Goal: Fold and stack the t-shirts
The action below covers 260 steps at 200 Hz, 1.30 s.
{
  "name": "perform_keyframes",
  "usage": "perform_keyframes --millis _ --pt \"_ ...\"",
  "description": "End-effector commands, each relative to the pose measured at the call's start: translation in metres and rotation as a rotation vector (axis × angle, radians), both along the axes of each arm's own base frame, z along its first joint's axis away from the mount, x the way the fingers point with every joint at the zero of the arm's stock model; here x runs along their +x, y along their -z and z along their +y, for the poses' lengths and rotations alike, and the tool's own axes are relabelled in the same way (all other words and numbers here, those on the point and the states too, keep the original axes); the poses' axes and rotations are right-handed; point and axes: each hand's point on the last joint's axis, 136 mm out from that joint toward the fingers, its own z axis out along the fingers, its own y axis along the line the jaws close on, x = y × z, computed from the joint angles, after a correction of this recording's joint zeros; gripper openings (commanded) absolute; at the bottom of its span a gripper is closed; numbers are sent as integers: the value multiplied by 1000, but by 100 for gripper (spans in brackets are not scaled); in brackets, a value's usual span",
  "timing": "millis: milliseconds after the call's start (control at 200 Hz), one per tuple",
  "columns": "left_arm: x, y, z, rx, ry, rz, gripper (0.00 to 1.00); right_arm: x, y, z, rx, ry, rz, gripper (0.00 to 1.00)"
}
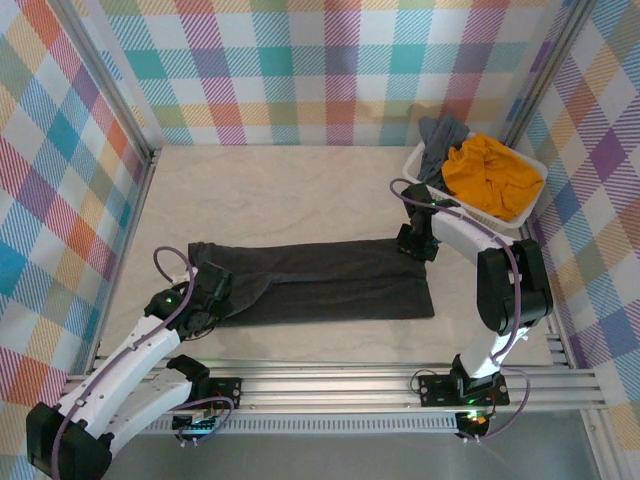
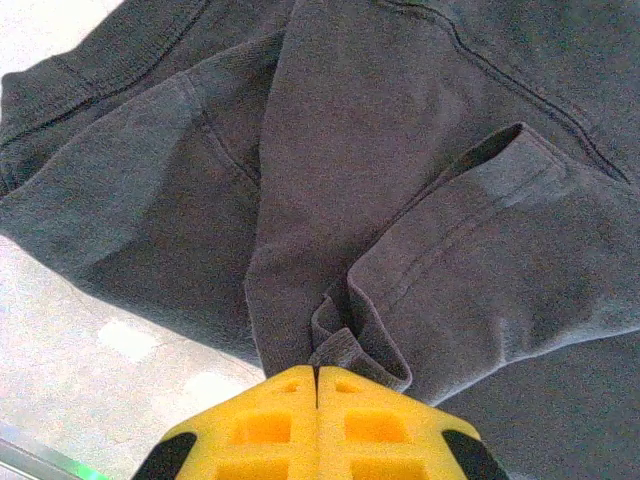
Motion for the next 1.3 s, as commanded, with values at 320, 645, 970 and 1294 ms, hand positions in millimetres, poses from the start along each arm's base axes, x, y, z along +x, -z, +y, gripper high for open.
perform_keyframes --millis 320,645,970,1294 --pt "-9 9 21 128 -61 67 0 4 -28 22 20 -88 -56 31" --pt "2 20 27 127 -145 115 15 -7 -37 41 38 -124 -76 32" --pt "94 -42 55 -190 -247 -51 70 -6 -41 70 132 -180 -82 33" --pt "187 1 81 -387 -231 6 66 1 -15 44 145 -120 -24 33"
